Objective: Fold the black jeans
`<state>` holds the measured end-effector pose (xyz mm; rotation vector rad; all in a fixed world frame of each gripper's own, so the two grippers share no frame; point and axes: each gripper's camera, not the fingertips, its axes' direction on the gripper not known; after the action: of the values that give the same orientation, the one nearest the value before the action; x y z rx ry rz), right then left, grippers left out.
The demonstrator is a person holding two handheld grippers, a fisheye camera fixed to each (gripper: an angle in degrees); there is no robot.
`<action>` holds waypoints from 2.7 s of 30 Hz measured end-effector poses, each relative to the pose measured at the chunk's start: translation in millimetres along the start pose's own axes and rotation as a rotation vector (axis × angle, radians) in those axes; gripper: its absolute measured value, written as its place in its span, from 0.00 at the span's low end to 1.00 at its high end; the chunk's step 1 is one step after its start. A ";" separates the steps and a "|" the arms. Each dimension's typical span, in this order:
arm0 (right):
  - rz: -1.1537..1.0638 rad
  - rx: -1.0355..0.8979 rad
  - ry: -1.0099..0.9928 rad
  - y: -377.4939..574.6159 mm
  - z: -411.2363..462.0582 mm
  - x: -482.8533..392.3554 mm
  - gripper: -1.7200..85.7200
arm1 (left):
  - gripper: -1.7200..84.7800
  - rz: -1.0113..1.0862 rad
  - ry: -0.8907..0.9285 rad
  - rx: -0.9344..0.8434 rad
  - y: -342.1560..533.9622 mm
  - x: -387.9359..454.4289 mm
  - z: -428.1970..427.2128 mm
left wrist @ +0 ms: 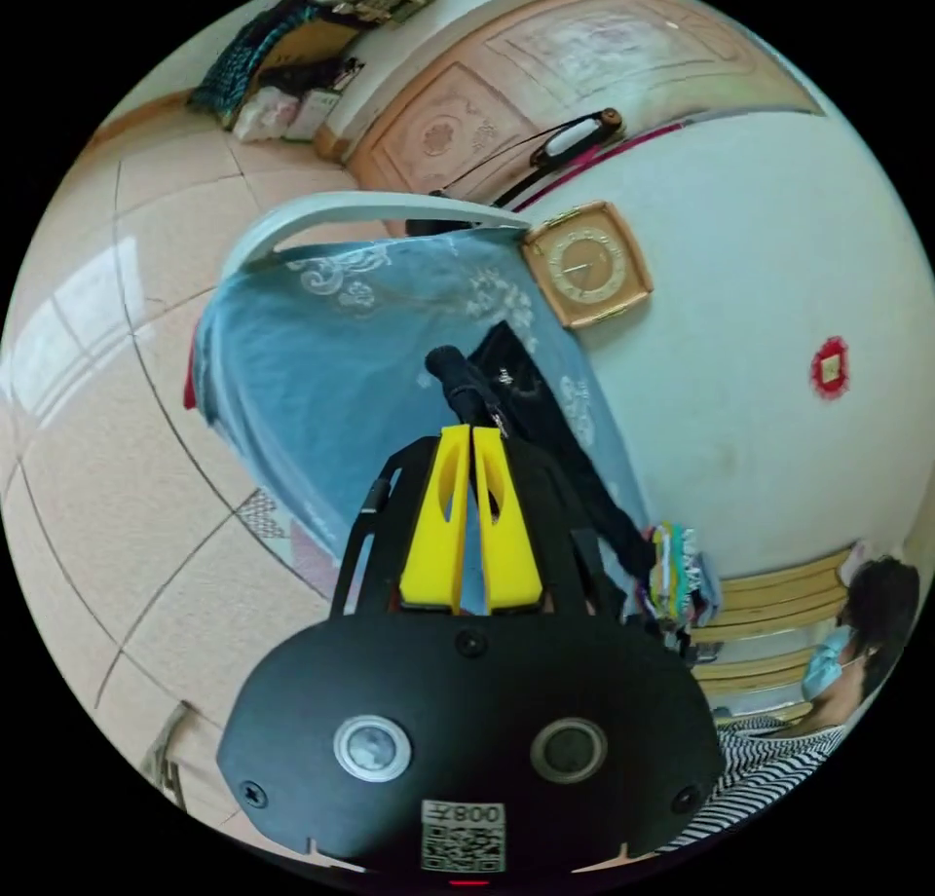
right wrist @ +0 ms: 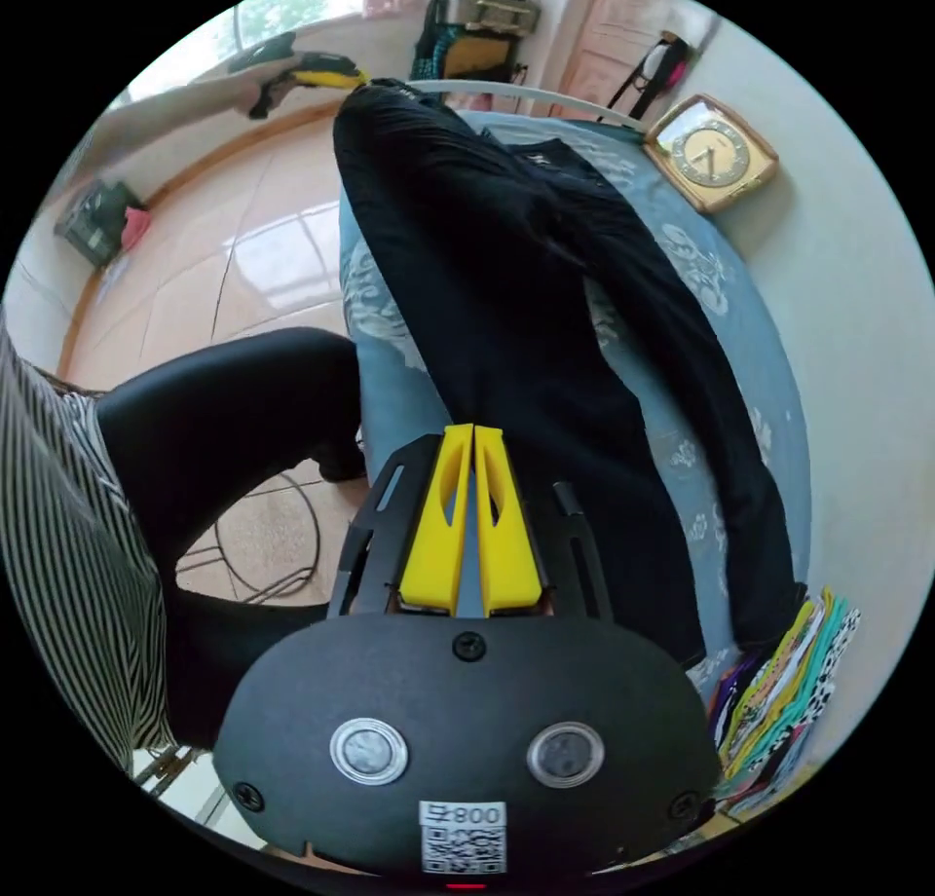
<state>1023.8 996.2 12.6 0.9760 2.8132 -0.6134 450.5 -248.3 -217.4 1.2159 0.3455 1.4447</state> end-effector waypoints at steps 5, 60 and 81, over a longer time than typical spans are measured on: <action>0.277 -0.004 -0.155 32.9 35.2 22.6 0.02 | 0.04 -0.173 -0.031 -0.042 32.4 -26.7 47.7; 1.224 -0.290 -0.160 461.5 192.1 180.9 0.05 | 0.02 0.864 0.028 -1.005 350.3 416.6 559.3; 1.125 0.017 0.070 418.7 222.3 302.8 0.09 | 0.09 0.983 0.027 -0.628 261.6 542.0 672.1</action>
<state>1033.5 1378.0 -400.3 2.2563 1.7864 -0.4097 955.6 -138.0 522.0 0.8408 -0.7613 2.1579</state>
